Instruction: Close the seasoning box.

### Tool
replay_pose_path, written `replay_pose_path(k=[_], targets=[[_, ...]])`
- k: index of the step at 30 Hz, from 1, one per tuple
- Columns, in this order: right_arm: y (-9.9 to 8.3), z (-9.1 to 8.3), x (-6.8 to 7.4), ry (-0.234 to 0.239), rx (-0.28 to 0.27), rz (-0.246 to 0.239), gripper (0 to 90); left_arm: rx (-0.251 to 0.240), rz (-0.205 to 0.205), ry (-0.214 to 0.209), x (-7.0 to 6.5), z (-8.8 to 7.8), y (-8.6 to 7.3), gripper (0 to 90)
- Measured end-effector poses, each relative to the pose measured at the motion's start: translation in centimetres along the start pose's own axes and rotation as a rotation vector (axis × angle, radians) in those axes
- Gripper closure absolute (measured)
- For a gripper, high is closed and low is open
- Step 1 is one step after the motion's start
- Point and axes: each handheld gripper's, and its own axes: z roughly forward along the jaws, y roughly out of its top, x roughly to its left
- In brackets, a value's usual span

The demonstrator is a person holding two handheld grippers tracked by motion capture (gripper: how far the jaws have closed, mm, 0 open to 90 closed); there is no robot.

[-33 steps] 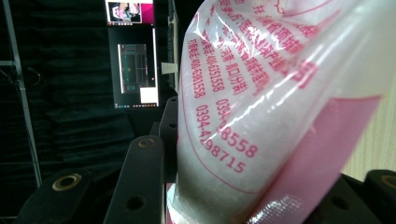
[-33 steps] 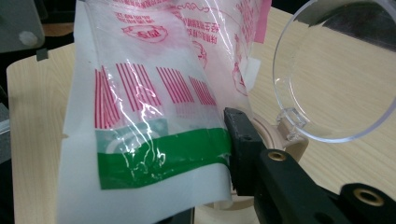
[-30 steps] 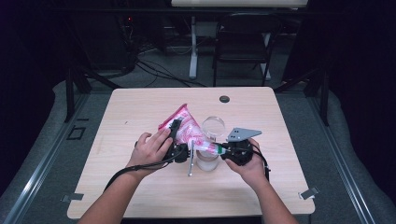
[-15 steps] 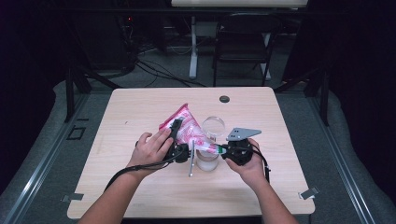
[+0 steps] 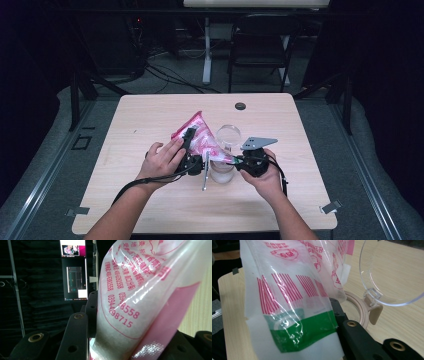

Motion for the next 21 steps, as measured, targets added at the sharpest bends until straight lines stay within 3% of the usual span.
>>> replay_pose_path(k=[21], targets=[[-0.05, 0.20, -0.10, 0.001, 0.002, -0.001, 90.0, 0.003, 0.001, -0.003, 0.12, -0.02, 0.03, 66.6]])
